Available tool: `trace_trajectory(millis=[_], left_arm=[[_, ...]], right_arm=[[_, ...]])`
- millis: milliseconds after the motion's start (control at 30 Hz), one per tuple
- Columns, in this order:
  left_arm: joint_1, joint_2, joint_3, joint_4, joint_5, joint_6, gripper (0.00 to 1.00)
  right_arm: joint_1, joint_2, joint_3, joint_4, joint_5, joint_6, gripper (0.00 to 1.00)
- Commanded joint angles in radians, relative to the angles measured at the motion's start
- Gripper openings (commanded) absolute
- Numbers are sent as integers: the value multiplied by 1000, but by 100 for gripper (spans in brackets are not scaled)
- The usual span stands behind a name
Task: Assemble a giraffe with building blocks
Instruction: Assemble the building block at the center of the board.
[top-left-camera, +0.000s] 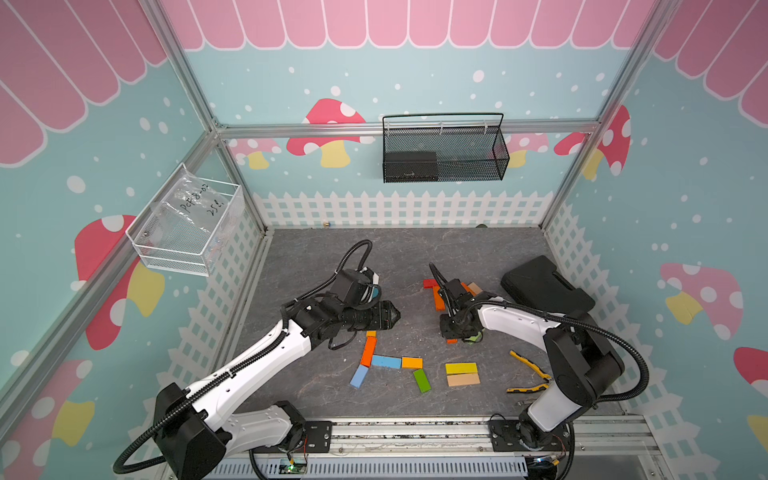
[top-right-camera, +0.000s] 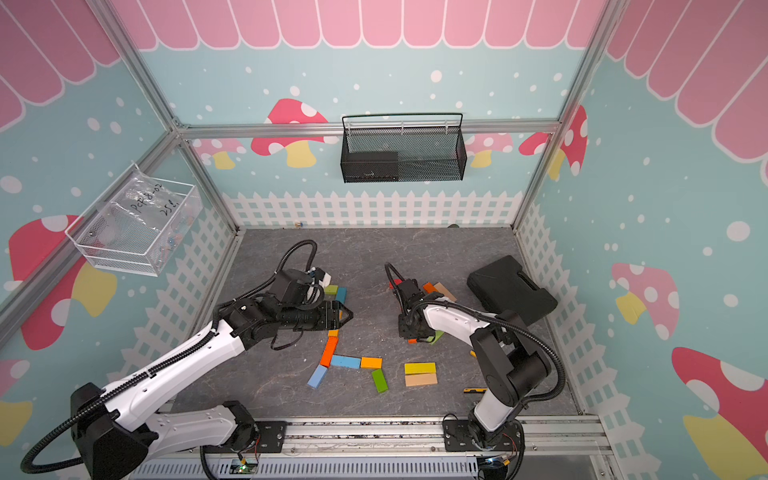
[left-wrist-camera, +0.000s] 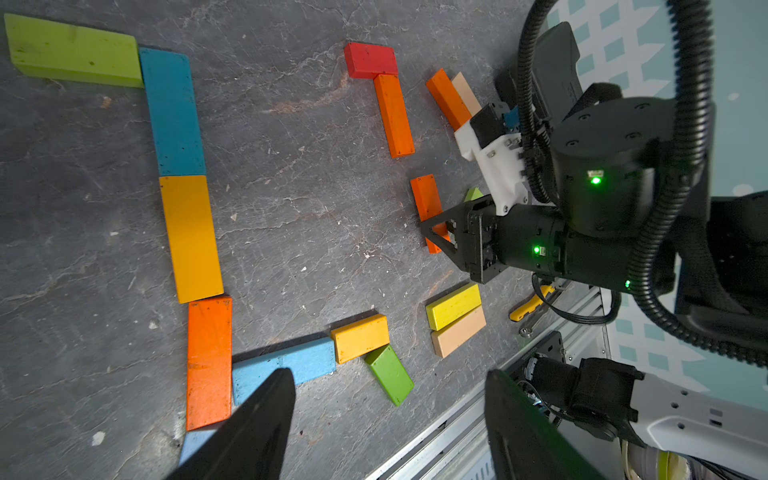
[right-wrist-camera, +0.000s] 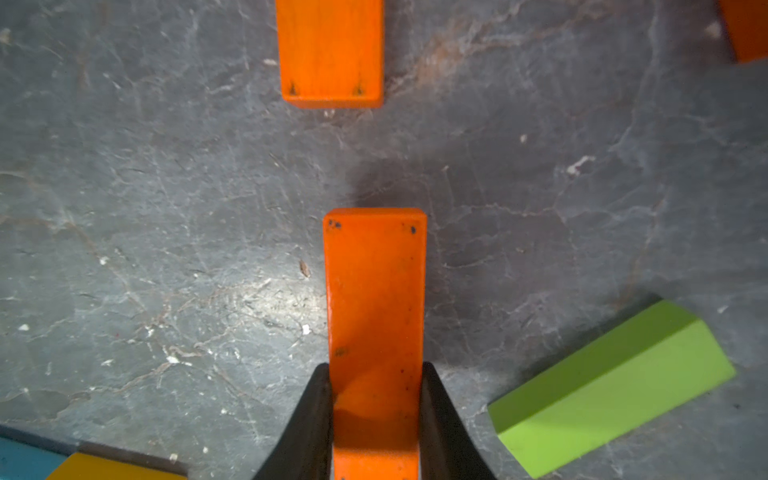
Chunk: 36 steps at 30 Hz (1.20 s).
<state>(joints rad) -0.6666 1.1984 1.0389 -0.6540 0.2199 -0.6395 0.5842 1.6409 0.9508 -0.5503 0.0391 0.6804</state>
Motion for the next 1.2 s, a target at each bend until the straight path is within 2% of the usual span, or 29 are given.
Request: trace_trajectory(millis=[0,600,1167], left_arm=[[8,-20,-4,-4,-13,18,75],[15,-16,-2,-6,-16,17,75],[27,-18,-5,-10,-12,25,75]], right_arm=[[11,-2,-5,10,-11,28,16],[12,117,80,55,0,27,19],[10,114,74,40,26,53,20]])
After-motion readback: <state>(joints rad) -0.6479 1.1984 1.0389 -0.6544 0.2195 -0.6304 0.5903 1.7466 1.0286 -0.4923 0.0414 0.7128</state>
